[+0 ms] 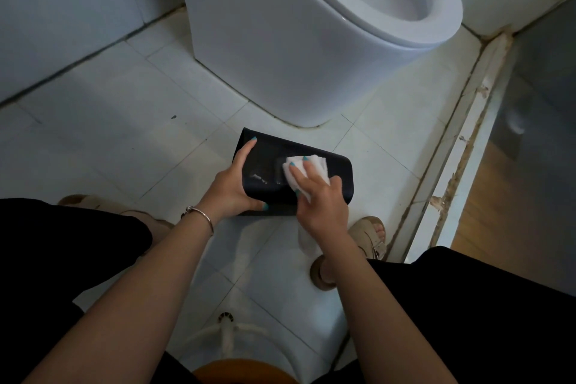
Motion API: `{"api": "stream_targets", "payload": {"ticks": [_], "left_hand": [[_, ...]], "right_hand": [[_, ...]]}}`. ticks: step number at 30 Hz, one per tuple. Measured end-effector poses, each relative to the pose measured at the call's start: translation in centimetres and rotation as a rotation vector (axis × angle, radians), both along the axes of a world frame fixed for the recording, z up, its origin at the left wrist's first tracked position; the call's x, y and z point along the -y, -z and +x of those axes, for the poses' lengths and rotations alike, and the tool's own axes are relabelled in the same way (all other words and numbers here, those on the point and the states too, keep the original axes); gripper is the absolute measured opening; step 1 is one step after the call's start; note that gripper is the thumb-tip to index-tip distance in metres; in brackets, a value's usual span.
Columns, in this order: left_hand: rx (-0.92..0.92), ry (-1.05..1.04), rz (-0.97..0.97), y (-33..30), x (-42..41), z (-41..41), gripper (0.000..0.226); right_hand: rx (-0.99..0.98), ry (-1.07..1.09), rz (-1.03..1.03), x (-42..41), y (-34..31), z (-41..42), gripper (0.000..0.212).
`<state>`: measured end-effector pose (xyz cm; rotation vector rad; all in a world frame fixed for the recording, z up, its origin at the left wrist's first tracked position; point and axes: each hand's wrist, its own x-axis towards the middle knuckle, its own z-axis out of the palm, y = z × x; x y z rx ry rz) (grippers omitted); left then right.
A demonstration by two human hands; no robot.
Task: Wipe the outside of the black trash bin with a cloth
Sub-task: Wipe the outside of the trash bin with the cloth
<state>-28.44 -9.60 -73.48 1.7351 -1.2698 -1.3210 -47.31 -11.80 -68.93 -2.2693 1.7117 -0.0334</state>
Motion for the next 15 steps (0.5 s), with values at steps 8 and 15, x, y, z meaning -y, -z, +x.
{"api": "stream_targets", "payload": {"ticks": [8,15], "left_hand": [[0.017,-0.036,-0.018,0.2,-0.3,-0.3,0.128],[-0.019,0.014,-0.014,0.4,-0.3,0.3,0.128]], "right_hand": [[0.060,0.027,-0.015,-2.4,0.4,4.7,0.064],[-0.037,-0.102,-0.091,-1.3,0.7,1.0,0.064]]}}
